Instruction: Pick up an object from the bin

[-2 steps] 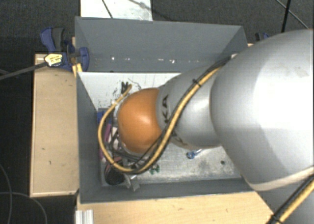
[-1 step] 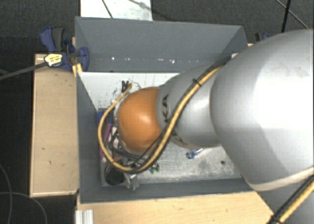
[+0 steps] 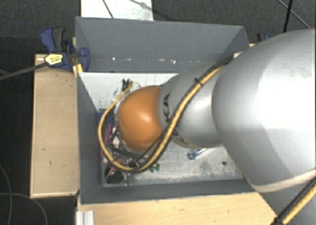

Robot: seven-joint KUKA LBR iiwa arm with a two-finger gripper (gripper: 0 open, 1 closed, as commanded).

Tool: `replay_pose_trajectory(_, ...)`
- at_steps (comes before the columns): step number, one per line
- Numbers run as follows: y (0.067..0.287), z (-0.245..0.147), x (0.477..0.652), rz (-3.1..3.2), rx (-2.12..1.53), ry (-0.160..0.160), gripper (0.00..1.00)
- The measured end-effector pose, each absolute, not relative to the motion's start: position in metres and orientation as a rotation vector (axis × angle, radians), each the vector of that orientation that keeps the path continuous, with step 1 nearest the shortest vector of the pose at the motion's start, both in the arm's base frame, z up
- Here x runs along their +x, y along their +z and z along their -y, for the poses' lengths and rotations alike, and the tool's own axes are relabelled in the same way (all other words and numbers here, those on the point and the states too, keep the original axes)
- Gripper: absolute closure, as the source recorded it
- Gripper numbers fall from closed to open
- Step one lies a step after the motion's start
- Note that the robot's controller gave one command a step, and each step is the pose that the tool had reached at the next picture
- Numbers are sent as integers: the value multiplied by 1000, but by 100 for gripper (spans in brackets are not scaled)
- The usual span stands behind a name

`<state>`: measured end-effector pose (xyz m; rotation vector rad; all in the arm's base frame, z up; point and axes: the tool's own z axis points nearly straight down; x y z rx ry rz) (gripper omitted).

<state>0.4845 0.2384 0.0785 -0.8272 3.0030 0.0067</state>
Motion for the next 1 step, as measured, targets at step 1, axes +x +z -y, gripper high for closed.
replay_pose_trajectory(1,120,-239,486,-3027,-819,3,100)
